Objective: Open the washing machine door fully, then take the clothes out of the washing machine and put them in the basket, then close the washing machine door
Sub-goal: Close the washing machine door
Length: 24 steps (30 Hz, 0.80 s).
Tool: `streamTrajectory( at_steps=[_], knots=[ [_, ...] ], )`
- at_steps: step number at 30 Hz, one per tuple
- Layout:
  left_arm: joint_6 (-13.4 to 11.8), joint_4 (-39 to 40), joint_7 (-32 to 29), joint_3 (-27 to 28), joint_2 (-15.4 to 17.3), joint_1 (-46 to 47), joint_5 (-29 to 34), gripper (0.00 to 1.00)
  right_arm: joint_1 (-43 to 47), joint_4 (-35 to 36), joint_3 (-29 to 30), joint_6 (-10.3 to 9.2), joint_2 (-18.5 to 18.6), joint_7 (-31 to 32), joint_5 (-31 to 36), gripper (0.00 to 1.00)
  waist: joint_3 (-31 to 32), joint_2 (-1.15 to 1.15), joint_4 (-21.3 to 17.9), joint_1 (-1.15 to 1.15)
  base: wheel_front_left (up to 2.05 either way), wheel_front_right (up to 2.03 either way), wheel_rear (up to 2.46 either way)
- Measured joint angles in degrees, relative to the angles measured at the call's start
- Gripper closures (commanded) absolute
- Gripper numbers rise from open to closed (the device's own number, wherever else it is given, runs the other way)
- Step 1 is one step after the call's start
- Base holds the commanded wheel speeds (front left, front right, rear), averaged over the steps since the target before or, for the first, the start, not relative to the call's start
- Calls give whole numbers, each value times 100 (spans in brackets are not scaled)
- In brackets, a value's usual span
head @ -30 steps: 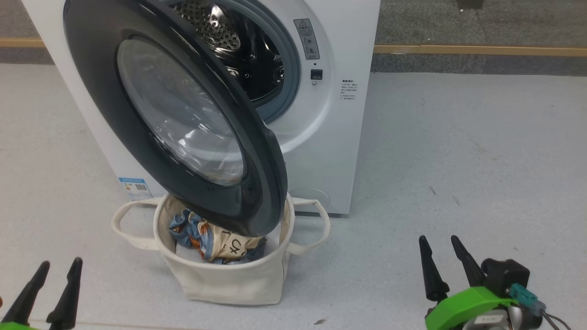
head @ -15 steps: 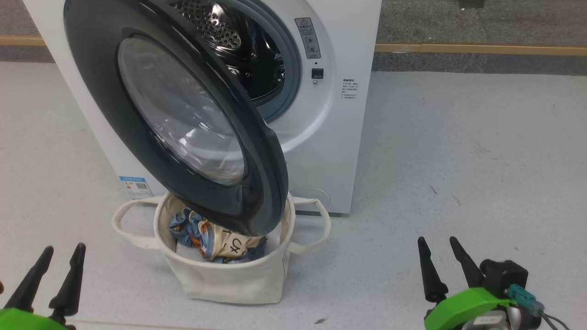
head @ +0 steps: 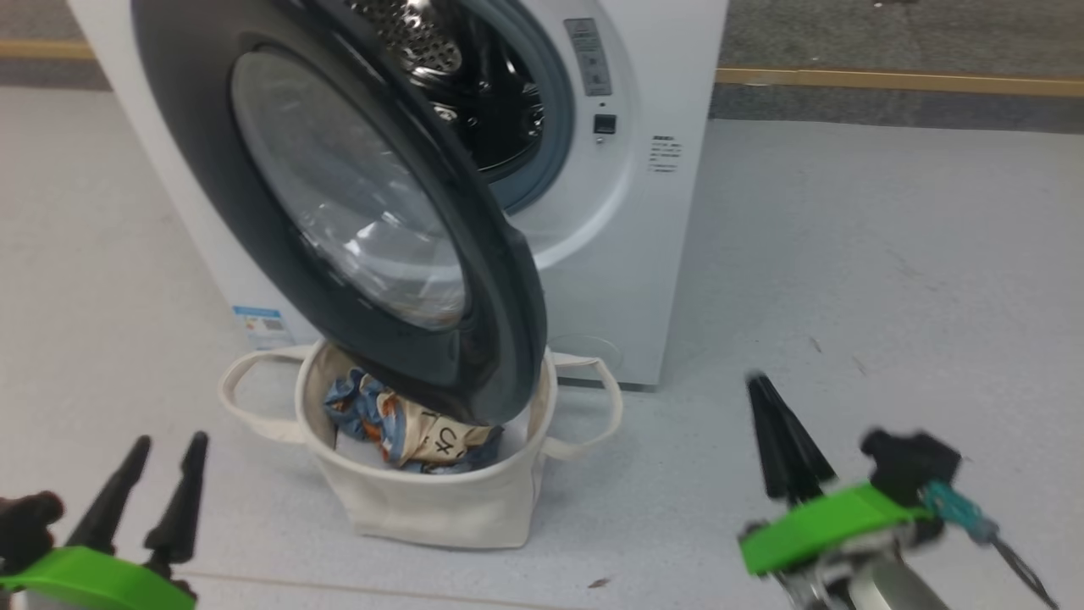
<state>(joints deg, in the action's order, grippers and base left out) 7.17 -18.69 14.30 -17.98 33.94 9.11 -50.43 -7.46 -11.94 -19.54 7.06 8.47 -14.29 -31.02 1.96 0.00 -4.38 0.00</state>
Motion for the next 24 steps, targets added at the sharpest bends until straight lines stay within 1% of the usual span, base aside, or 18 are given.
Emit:
streamTrajectory(
  at_steps=[5,10,12,16,17,18,21,24],
  knots=[
    [0,-132,0,-203,-285,95,126,0,-637,339,-489,0,46,0,-111,100,-53,0,216,0,0,0,0],
    [0,-272,0,-510,-567,222,227,0,-1211,352,-1202,0,54,4,-242,100,-57,0,575,0,0,0,0],
    [0,-333,0,-665,-642,327,313,0,-1484,256,-1489,0,48,11,-158,100,-60,0,744,0,0,0,0],
    [0,-389,0,-886,-829,549,372,0,-2023,-137,-1839,0,-108,18,-121,100,-52,0,1117,0,0,0,0],
    [0,-402,0,-980,-907,627,397,0,-2159,-410,-1979,0,-234,18,-182,100,-43,0,1306,0,0,0,0],
    [0,-416,0,-1049,-938,658,397,0,-2185,-569,-2023,0,-293,18,-223,100,-38,0,1401,0,0,0,0],
    [0,-481,0,-1246,-1027,704,398,0,-2193,-1105,-2053,0,-409,10,-235,100,-39,0,1668,0,0,0,0],
    [0,-542,0,-1416,-1110,777,425,0,-2196,-1651,-1903,0,-448,7,-221,100,-74,0,1906,0,0,0,0]
  ],
)
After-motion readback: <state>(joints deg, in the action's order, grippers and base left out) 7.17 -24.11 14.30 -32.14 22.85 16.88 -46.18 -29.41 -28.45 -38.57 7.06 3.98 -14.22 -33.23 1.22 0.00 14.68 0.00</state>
